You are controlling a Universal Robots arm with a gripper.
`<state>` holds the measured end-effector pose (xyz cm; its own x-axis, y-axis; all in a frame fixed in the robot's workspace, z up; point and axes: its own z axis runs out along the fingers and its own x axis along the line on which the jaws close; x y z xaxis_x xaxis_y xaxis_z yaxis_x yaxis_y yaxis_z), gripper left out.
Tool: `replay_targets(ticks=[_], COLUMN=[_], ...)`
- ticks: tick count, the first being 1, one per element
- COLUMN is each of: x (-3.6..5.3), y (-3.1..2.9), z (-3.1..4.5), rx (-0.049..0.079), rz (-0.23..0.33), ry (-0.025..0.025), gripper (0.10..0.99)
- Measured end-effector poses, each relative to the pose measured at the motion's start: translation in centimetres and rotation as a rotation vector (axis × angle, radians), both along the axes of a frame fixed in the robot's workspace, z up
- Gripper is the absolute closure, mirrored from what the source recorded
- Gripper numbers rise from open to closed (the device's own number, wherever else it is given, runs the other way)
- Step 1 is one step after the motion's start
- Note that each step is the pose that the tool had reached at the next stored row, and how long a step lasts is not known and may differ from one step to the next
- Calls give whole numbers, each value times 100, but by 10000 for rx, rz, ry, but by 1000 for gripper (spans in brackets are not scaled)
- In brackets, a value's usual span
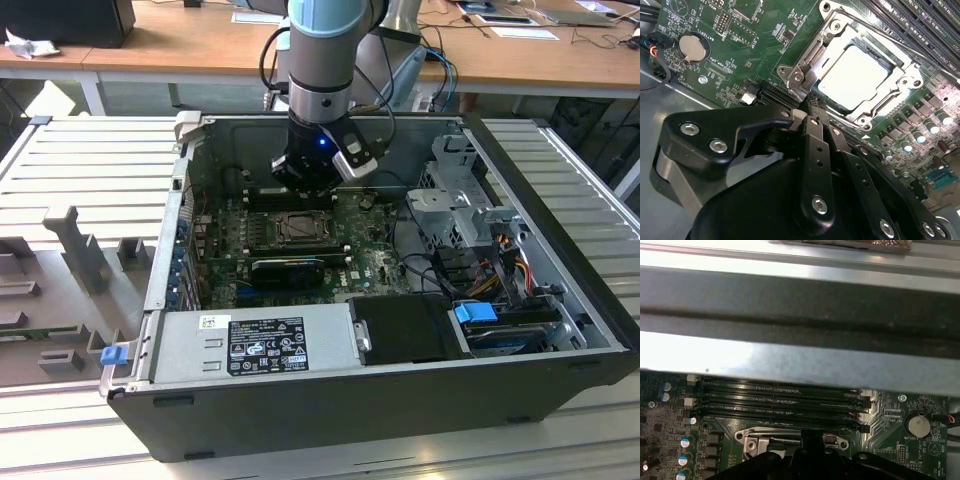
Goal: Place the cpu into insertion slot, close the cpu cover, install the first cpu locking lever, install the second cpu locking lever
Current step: 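Install the second cpu locking lever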
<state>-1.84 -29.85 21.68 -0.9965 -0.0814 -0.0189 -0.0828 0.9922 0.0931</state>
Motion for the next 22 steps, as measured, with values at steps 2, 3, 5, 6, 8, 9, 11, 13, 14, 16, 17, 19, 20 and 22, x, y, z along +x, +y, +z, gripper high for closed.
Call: replay_targets(ticks=[2,3,5,6,8,9,11,13,14,16,17,19,20,22], x=[0,0,0,0,0,0,0,0,0,0,0,0,0,0], y=[-6,-9,-15,-18,-25,-36,-48,-49,-48,-49,-48,-49,-50,-53], z=[1,0,-1,0,0,0,2,13,20,43,54,86,103,121], rx=[-2,0,2,1,-1,0,-1,-2,0,0,0,0,1,1], rz=[1,0,-1,0,1,0,0,-1,0,-2,-3,-3,-3,-5], ry=[1,0,-1,0,1,0,0,1,0,0,0,0,0,0], gripper=[980,980,980,980,980,980,980,980,980,980,980,980,980,980])
